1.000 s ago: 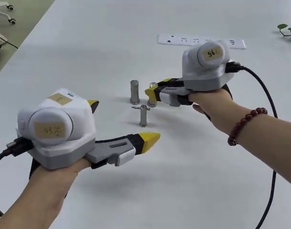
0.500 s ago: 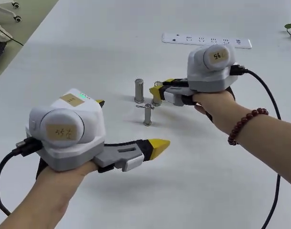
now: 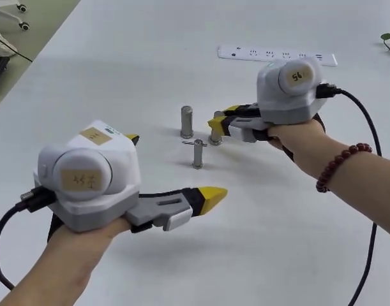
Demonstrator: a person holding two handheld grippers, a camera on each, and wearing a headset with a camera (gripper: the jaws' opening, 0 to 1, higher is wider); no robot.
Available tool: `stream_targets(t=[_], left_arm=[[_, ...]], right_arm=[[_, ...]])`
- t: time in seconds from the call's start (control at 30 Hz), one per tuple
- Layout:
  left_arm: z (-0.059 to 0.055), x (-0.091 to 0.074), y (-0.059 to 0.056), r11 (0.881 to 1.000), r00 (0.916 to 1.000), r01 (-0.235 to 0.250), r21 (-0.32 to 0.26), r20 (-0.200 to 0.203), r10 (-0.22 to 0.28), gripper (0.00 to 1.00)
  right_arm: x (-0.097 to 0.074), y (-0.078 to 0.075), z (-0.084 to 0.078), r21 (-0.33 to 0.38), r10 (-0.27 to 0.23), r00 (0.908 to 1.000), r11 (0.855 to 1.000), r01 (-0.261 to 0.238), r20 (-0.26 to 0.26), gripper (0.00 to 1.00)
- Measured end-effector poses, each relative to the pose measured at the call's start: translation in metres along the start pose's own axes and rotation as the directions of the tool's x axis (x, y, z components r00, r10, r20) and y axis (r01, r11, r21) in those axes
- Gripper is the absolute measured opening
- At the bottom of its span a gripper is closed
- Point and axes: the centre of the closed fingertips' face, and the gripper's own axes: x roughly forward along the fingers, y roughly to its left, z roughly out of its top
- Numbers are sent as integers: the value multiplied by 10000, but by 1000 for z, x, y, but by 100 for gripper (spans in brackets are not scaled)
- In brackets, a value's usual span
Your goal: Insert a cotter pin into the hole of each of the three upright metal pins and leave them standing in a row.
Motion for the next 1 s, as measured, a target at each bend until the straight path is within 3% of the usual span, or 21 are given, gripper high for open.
stream_targets(t=[0.37, 0.5, 0.8, 1.0], left_arm=[[3, -3, -1, 10000, 10000, -14, 77, 76, 14, 99], [3, -5, -5, 9999, 9999, 62, 130, 92, -63, 99], [5, -9, -7, 10000, 9994, 47, 67, 340, -49, 99], [3, -12, -8, 10000, 9995, 30, 92, 298, -33, 99]], right_arm=[[-29, 8, -18, -651, 503, 9983, 9965, -522, -299, 8], [-38, 8, -23, -495, 655, 9976, 9966, -665, -213, 8], [-52, 38, -31, -929, 1489, 9885, 9842, -1509, -277, 8], [-58, 50, -32, -1176, 1829, 9825, 9755, -1860, -363, 8]])
